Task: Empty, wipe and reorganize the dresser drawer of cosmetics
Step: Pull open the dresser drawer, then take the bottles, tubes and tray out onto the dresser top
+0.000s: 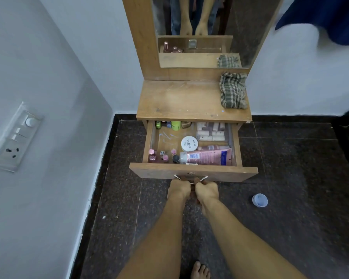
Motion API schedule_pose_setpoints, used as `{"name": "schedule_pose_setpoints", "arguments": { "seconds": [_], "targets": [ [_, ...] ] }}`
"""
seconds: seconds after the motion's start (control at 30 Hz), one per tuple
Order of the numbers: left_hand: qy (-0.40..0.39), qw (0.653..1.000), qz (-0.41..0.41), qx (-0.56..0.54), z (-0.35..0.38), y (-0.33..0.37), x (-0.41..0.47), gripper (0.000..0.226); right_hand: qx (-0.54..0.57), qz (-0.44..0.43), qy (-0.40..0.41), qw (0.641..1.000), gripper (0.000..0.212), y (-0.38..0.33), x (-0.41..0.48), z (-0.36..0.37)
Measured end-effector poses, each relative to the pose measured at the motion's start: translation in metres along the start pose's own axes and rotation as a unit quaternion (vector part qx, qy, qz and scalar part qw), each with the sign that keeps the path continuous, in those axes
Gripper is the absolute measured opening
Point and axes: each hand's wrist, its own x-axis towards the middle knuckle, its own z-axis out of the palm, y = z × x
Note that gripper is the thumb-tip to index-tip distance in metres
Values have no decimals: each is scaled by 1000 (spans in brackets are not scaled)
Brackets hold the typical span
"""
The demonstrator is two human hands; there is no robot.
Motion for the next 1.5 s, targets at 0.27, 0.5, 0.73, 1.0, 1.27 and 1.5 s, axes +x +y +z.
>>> {"name": "schedule_pose_setpoints", "arguments": {
  "seconds": [0.27, 0.5, 0.73, 1.0, 1.27, 1.5],
  "targets": [
    [-23, 1000, -15, -11, -2, -17, -15, 27, -3, 13, -3, 1000, 22, 18, -18, -6],
    [-28, 999, -46, 7, -6, -32, -37, 28, -26, 26, -5, 999, 20, 36, -33, -11],
    [-40, 997, -51, -42, -8, -37, -55, 25, -43, 26, -10, 999, 20, 46, -42, -17],
    [-36, 999, -31, 11, -10, -41, -60, 30, -25, 21, -19, 999, 16, 46, -51, -22],
    [134, 884, 179, 411, -24, -36, -104, 43, -267, -56, -29, 962, 33, 22, -91, -43],
    [197, 854, 363, 317, -62, 38, -108, 26, -253, -248, -34, 935, 41, -68, -113, -44]
  ]
}}
